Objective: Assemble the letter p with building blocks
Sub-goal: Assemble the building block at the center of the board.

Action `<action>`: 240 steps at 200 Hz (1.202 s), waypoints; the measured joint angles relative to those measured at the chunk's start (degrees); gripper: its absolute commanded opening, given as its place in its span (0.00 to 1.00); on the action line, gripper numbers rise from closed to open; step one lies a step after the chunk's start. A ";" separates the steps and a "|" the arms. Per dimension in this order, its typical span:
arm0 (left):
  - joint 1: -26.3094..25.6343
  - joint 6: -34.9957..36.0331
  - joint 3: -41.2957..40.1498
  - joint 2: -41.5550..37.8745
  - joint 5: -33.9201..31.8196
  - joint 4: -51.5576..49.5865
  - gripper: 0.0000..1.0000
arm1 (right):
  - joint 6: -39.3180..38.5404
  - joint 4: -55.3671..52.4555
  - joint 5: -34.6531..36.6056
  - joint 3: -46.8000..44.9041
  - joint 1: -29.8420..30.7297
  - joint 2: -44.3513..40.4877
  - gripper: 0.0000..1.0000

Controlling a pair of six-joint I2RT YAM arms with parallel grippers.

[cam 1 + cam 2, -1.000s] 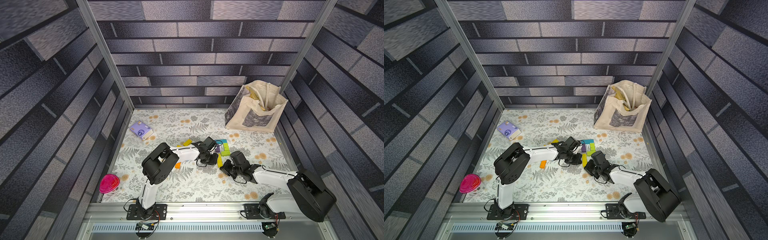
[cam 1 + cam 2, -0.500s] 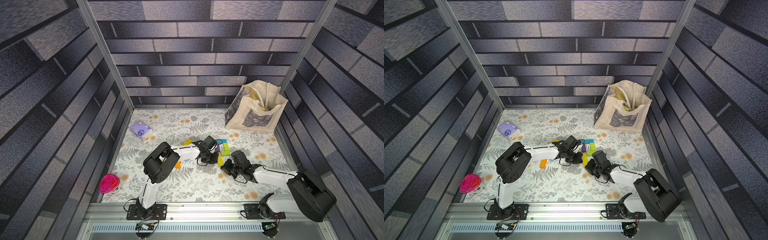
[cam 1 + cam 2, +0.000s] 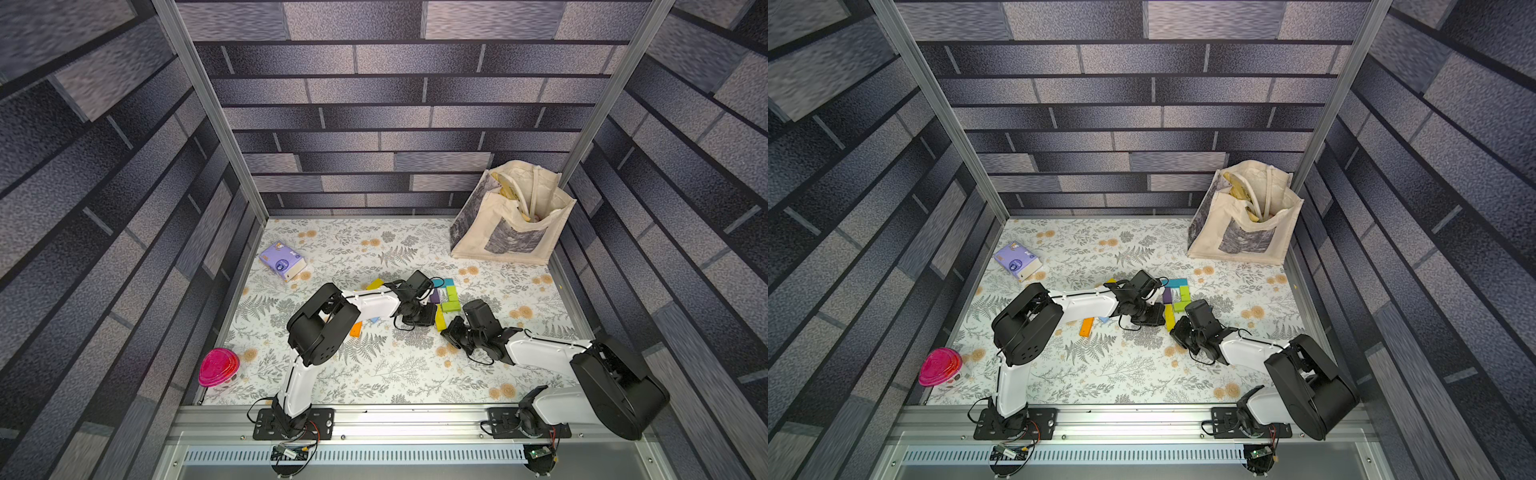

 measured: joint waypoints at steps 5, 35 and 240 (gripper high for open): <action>0.02 0.00 0.07 0.07 0.00 0.02 0.00 | 0.00 0.00 0.02 0.00 0.00 0.02 0.00; 0.17 -0.42 0.81 0.59 0.02 -0.07 0.00 | 0.00 0.00 0.00 -0.02 0.00 0.00 0.00; 2.56 -3.65 1.62 1.18 -0.50 0.46 0.00 | -4.17 -12.66 0.87 -2.21 -5.99 -9.92 0.00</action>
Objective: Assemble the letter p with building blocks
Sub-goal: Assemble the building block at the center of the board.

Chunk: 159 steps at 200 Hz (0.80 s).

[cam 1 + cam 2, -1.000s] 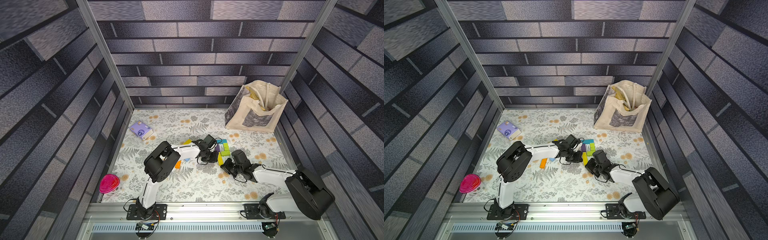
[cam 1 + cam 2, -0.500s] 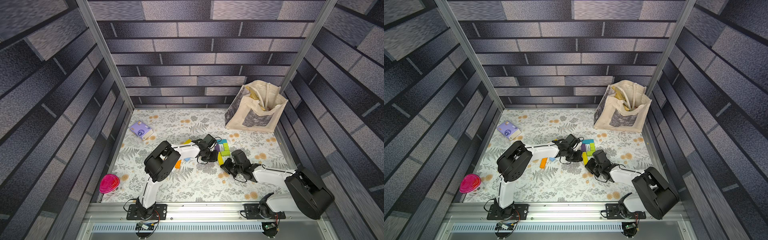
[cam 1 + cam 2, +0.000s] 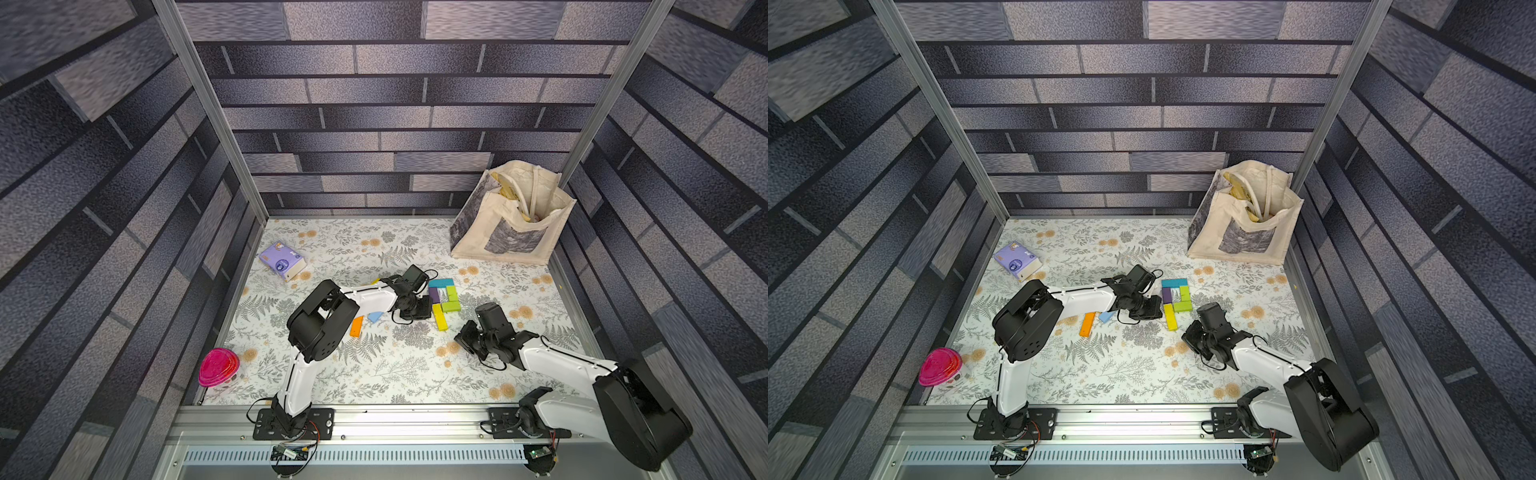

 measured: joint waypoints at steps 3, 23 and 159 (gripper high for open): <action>0.00 0.00 0.09 0.04 0.00 -0.09 0.00 | -0.22 -0.33 -0.02 0.00 -0.31 -0.15 0.00; 0.00 0.00 0.85 0.39 -0.20 -0.76 0.00 | -1.68 -1.62 -0.09 0.00 -1.99 -0.83 0.00; 0.11 -0.20 3.98 2.40 -0.31 -1.86 0.00 | -3.61 0.20 -1.97 0.15 -3.02 0.79 0.00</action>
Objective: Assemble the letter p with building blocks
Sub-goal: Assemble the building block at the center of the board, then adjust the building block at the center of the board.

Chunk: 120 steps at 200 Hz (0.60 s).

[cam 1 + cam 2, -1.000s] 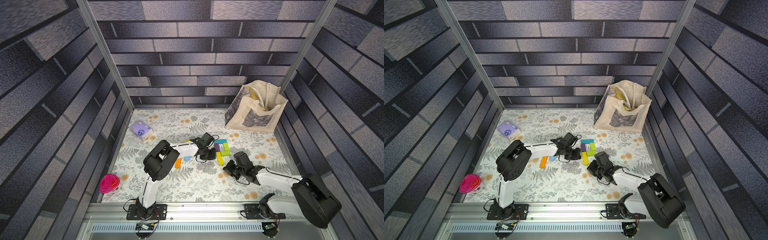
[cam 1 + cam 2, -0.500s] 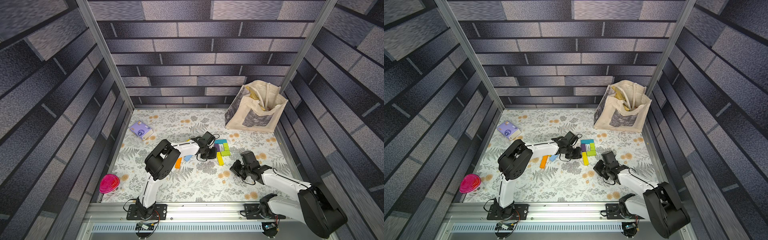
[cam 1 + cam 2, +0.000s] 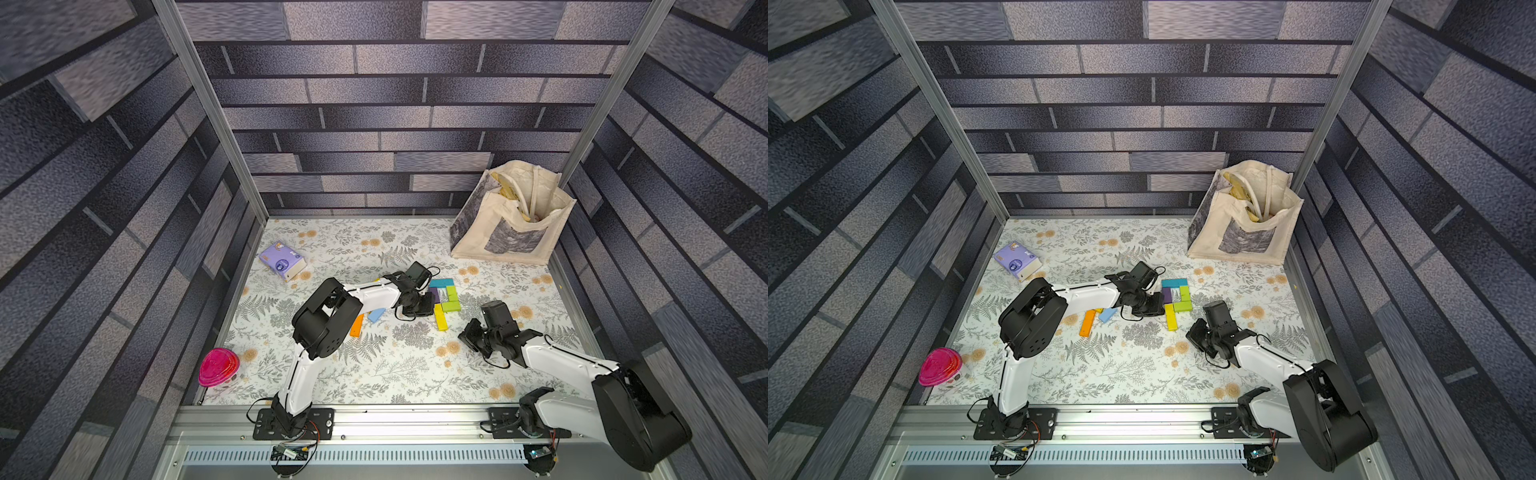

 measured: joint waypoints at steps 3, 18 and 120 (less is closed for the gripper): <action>0.00 0.00 0.00 0.00 -0.07 0.02 0.00 | -0.02 0.00 0.02 0.00 0.00 0.00 0.00; -0.02 0.00 -0.66 -0.37 -0.85 0.81 0.00 | -0.57 -0.63 0.20 0.37 0.00 0.02 0.00; 2.45 5.86 -16.44 -25.20 -20.22 3.30 0.28 | -14.67 -21.35 11.80 13.57 0.00 -2.69 0.23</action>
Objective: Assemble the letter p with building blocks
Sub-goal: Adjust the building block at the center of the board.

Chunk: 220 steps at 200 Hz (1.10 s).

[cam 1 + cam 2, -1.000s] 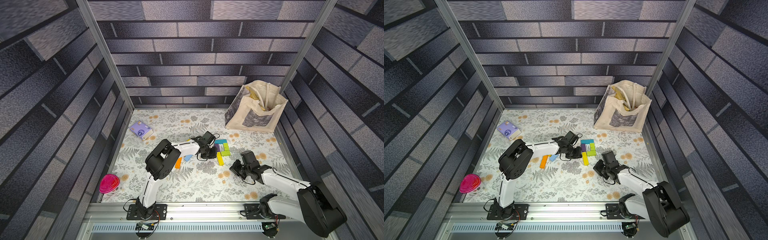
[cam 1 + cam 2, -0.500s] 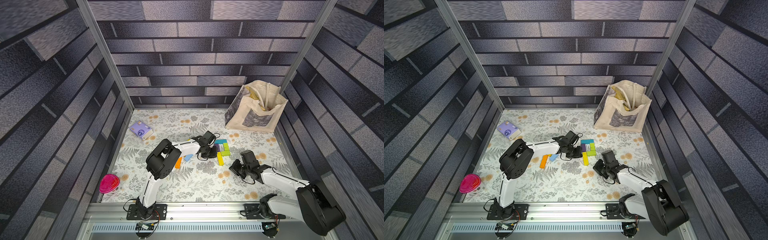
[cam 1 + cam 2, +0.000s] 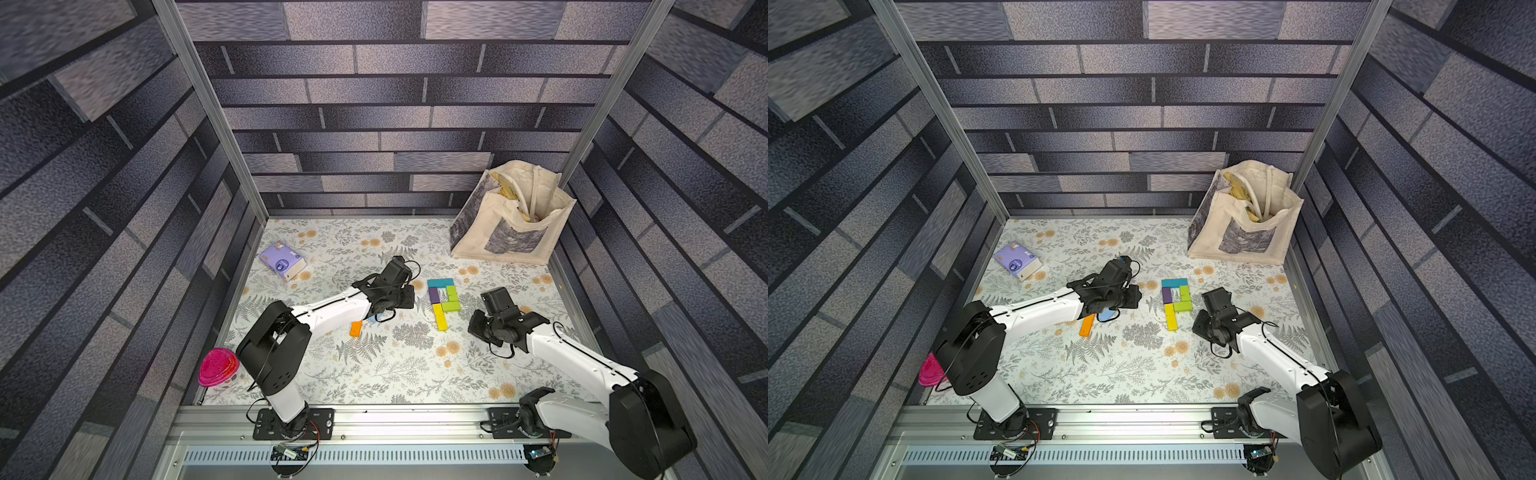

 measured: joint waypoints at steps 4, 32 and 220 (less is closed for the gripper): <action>0.57 0.09 -0.35 -0.63 -0.50 0.11 0.30 | -0.72 -0.22 0.17 0.48 0.00 0.00 0.25; 5.22 0.24 -3.23 -2.80 -2.01 -0.26 0.44 | -4.42 -0.85 0.42 4.17 0.00 1.11 0.41; 25.40 -8.07 -7.17 0.79 -0.46 -3.78 0.43 | -7.54 5.05 -10.71 38.29 14.84 39.28 0.45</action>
